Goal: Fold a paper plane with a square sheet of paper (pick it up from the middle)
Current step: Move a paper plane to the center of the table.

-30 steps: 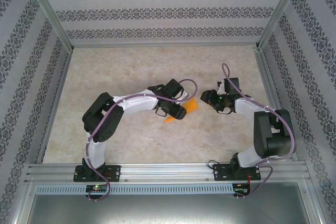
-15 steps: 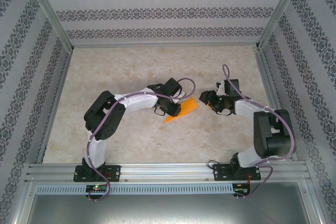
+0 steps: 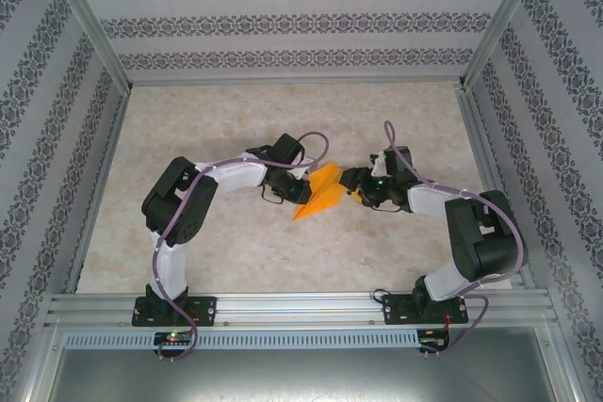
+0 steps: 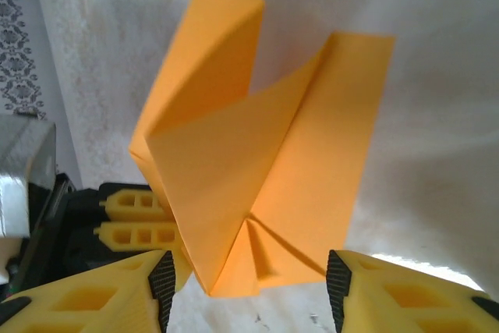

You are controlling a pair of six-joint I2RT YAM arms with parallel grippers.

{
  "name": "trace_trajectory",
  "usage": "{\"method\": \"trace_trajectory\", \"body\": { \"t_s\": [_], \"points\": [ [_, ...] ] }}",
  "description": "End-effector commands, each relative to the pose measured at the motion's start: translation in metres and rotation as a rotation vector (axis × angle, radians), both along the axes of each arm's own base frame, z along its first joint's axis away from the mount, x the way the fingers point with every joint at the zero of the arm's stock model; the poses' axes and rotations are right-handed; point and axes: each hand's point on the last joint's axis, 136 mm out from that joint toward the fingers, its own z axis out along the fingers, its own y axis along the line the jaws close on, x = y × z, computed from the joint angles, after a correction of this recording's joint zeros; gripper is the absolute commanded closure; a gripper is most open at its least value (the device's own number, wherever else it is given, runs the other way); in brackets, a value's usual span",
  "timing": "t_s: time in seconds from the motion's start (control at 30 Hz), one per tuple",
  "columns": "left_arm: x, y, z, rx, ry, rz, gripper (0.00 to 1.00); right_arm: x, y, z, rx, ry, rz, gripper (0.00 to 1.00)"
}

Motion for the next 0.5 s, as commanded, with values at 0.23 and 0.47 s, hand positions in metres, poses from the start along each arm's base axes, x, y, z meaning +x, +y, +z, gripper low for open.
{"method": "trace_trajectory", "body": {
  "t_s": [0.23, 0.47],
  "points": [
    [-0.003, -0.01, 0.027, -0.19, 0.038, 0.016, 0.83, -0.008, 0.036, -0.014, 0.011, 0.077, 0.026, 0.42],
    [-0.004, -0.009, 0.022, -0.207, 0.055, 0.023, 0.83, -0.013, 0.048, -0.014, -0.002, 0.089, 0.048, 0.41]
  ]
}}
